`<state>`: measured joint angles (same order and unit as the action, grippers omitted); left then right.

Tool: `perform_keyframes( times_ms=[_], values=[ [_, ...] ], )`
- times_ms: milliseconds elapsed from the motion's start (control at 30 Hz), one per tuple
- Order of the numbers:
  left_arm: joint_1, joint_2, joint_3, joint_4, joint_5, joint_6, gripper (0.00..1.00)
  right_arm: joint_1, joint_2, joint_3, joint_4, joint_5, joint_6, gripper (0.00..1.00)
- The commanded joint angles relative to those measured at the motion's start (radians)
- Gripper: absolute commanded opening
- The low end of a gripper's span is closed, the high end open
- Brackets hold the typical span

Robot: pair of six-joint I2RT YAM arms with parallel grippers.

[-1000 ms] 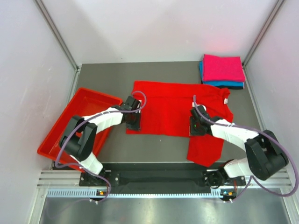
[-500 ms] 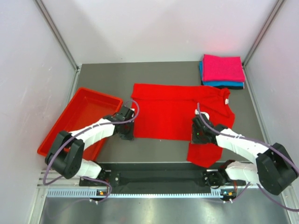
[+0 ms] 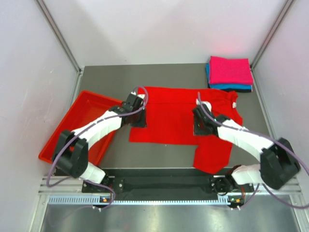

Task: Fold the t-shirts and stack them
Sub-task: Fold the tshirt

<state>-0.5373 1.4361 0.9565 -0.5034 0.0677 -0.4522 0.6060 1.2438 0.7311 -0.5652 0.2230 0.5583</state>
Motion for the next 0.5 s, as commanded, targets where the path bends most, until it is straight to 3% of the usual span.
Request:
perform_keyframes(
  times_ms=[0, 233, 467],
  values=[
    [-0.001, 0.096, 0.12, 0.089, 0.003, 0.04, 0.26, -0.046, 0.14, 0.177, 0.063, 0.101, -0.116, 0.29],
    [0.014, 0.286, 0.275, 0.117, -0.016, 0.03, 0.26, -0.204, 0.4, 0.367, 0.194, 0.016, -0.221, 0.27],
    [0.014, 0.349, 0.211, 0.126, -0.046, 0.007, 0.24, -0.209, 0.503, 0.334, 0.218, -0.027, -0.209, 0.28]
  ],
)
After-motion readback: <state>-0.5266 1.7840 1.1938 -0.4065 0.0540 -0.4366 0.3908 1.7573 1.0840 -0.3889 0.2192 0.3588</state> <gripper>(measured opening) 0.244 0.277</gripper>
